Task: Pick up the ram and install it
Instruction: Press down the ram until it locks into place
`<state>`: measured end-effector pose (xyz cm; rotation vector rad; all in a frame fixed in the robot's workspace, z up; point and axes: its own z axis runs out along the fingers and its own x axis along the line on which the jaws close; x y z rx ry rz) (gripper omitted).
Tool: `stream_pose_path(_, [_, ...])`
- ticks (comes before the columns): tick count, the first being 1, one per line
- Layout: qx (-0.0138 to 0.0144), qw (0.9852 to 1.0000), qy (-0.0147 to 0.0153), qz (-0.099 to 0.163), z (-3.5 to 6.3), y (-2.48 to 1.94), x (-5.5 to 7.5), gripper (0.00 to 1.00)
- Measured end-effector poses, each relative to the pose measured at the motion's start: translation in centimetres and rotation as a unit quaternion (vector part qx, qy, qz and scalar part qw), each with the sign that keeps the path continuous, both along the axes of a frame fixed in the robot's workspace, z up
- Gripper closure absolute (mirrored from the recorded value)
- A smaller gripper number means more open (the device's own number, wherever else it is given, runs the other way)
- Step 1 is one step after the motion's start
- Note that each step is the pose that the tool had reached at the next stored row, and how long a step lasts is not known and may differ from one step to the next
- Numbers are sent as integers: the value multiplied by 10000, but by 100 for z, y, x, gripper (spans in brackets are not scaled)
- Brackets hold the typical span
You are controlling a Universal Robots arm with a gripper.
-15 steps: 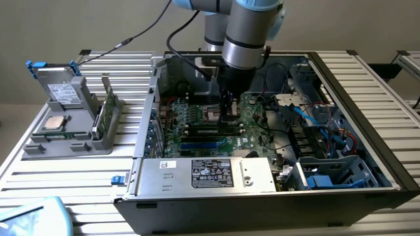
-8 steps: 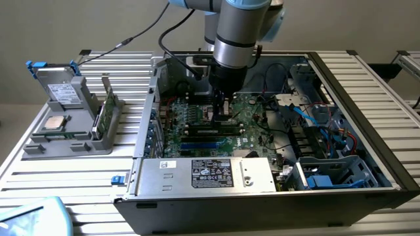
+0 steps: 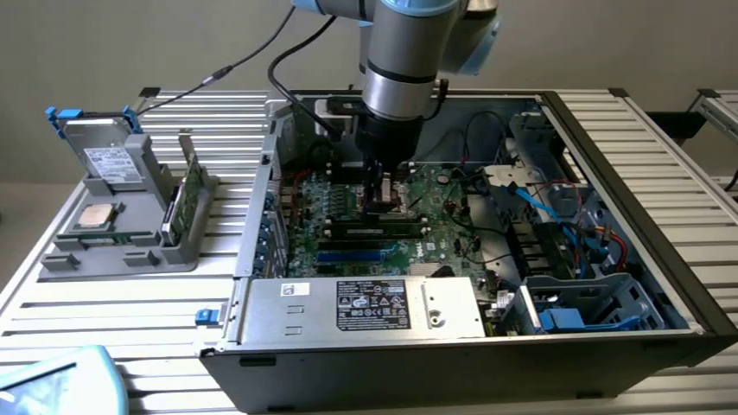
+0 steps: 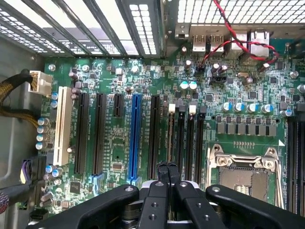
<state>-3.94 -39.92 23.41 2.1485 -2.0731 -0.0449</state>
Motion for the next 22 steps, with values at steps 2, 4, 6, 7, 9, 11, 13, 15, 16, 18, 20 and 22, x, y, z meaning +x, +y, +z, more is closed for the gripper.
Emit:
stream_pose_path(2, [-3,10000,-8,0,-11,0,-3,90])
stream_pose_path(4, [-4,10000,-12,1,-21,0,-5,90])
stream_pose_path(6, [-8,10000,-14,0,-29,0,-7,90])
stream_pose_path(7, [-11,10000,-15,0,-33,0,-9,90])
stream_pose_path(9, [-19,10000,-16,0,-41,0,-12,90])
stream_pose_path(11, [-30,10000,-17,0,-50,2,-16,90])
stream_pose_path(13, [-48,10000,-18,0,-58,3,-21,90])
stream_pose_path(15, [-71,10000,-18,0,-66,6,-26,90])
stream_pose_path(16, [-84,10000,-19,0,-71,8,-28,90])
stream_pose_path(18, [-108,9999,-19,0,-78,11,-32,90])
stream_pose_path(20, [-126,9999,-19,1,-81,14,-34,90])
stream_pose_path(22, [-133,9999,-19,1,-82,17,-34,90])
